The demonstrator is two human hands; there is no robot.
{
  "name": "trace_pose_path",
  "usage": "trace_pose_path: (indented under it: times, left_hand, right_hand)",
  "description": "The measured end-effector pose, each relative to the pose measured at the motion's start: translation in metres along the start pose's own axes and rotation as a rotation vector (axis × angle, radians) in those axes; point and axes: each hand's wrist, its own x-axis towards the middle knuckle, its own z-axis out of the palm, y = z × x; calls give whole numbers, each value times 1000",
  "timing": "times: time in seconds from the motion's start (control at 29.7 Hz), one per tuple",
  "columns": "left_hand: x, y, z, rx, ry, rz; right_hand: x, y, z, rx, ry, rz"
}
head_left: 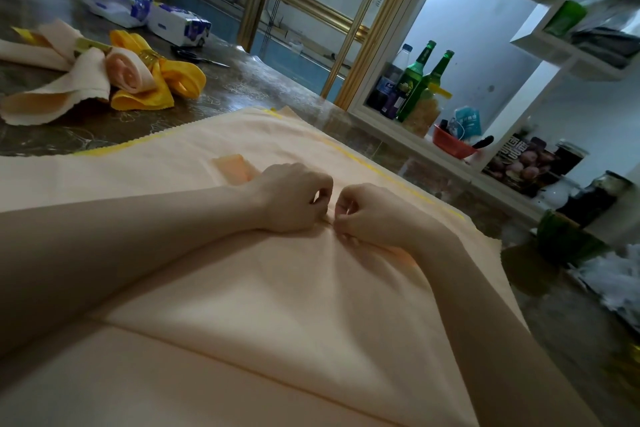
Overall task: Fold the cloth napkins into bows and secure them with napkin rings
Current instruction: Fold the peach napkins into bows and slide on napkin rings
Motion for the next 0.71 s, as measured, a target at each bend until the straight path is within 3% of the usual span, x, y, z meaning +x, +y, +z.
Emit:
trace_pose_path:
  times: [0.1, 0.27, 0.4, 0.57, 0.71]
  left_hand:
    - [6, 0, 0, -42, -122, -81]
    - [15, -3, -8, -188, -260, -164]
    - [5, -4, -4, -192, -158, -77]
    - [-6, -5, 4, 103, -11, 89]
    - [-8, 0, 0, 122, 68, 169]
  right_hand:
    - [0, 3, 4, 160, 60, -19]
    - [-2, 12, -6, 219, -50, 168]
    - [-4, 20, -8, 182, 13, 233]
    - [-2, 17, -5, 148, 87, 146]
    - [-3, 11, -4, 110, 64, 87]
